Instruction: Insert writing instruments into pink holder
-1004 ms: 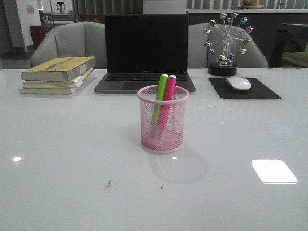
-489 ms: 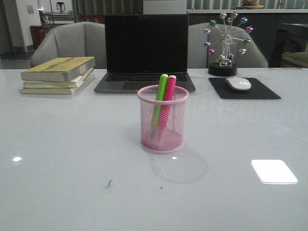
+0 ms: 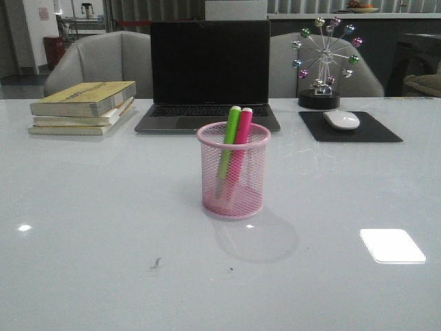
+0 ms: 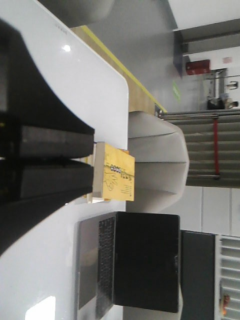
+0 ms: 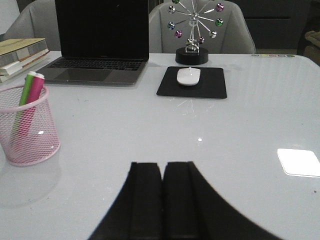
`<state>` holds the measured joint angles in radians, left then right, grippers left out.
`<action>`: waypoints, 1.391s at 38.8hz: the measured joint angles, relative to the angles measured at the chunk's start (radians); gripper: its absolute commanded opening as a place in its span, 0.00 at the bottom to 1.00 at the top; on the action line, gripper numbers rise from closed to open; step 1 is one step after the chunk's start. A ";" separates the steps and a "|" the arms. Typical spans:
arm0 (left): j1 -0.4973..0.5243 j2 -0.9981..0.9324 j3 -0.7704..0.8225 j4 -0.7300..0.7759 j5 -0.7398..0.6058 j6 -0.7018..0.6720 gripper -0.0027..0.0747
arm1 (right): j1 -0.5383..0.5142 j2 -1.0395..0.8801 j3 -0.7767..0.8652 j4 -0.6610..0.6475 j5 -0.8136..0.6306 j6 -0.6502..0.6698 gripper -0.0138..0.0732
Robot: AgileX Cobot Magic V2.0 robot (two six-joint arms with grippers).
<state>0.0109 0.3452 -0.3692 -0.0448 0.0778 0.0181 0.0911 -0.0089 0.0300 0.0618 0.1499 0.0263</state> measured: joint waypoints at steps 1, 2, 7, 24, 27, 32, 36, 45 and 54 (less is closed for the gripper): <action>0.000 -0.026 0.024 0.000 -0.019 0.000 0.15 | 0.000 0.000 0.000 0.000 0.000 0.000 0.22; 0.000 -0.046 0.041 0.001 -0.032 0.000 0.15 | 0.000 0.000 0.000 0.000 0.000 0.000 0.22; 0.000 -0.175 0.157 0.001 -0.103 0.000 0.15 | 0.000 0.000 0.000 0.000 0.000 0.000 0.22; 0.000 -0.351 0.375 -0.002 -0.124 -0.002 0.15 | 0.000 0.000 0.000 0.000 0.001 0.000 0.22; 0.000 -0.351 0.375 -0.005 -0.119 -0.002 0.15 | 0.000 0.000 0.000 0.000 0.001 0.000 0.22; 0.000 -0.351 0.375 -0.005 -0.117 -0.002 0.15 | 0.000 0.000 0.000 0.000 0.001 0.000 0.22; 0.000 -0.351 0.375 -0.005 -0.117 -0.002 0.15 | 0.000 0.000 0.000 0.000 0.001 0.000 0.22; 0.000 -0.351 0.375 -0.005 -0.117 -0.002 0.15 | 0.000 0.000 0.000 0.000 0.001 0.000 0.22; 0.000 -0.351 0.375 -0.005 -0.117 -0.002 0.15 | 0.000 0.000 0.000 0.000 0.001 0.000 0.22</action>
